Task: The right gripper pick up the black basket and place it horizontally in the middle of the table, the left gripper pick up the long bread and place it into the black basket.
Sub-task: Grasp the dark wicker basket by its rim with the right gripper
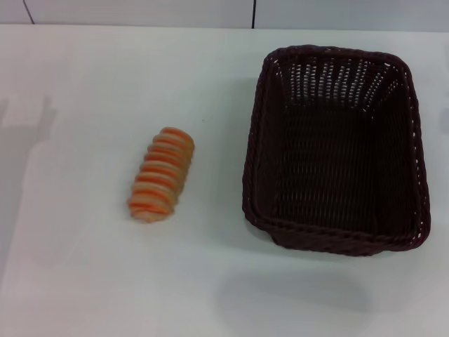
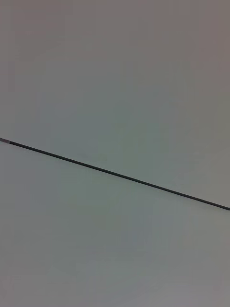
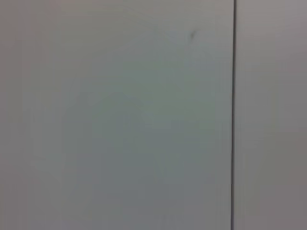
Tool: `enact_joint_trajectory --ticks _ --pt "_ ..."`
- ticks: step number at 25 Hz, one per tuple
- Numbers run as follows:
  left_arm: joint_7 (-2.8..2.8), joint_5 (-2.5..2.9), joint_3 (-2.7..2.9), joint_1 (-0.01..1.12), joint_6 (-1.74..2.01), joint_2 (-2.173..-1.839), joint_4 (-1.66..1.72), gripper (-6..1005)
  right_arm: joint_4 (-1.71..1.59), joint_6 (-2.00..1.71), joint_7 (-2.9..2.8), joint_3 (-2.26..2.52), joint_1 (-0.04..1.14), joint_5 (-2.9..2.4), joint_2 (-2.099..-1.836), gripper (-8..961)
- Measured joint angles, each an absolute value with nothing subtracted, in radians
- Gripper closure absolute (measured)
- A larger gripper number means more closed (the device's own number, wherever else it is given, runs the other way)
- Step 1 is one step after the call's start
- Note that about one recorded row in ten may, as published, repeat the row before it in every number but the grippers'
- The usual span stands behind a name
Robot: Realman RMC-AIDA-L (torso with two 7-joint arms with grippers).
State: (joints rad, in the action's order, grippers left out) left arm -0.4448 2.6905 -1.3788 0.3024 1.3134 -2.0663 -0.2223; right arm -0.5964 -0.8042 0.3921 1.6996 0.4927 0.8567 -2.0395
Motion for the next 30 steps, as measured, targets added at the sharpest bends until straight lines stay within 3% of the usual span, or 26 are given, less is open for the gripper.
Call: enact_joint_trajectory --ticks 7,12,19,24,30 --pt "-0.445 2.691 -1.379 0.306 1.317 -2.066 -0.232 141 -0.879 -0.548 0.596 1.54 0.402 0.859 -2.075 231" --pt "-0.445 2.691 -1.379 0.307 1.326 -2.066 -0.233 141 -0.958 -0.421 0.611 1.485 0.377 0.861 -2.072 232" --pt "-0.445 2.691 -1.379 0.306 1.328 -2.066 -0.247 141 -0.951 -0.524 0.539 1.499 0.353 0.761 -2.068 231" --pt "-0.448 2.696 -1.377 0.305 1.33 -2.066 -0.247 141 -0.901 -0.682 0.128 1.502 0.317 0.379 -2.066 230" --pt "-0.448 2.697 -1.375 0.306 1.331 -2.066 -0.247 141 -0.953 -0.624 -0.118 1.484 0.291 0.105 -2.055 232"
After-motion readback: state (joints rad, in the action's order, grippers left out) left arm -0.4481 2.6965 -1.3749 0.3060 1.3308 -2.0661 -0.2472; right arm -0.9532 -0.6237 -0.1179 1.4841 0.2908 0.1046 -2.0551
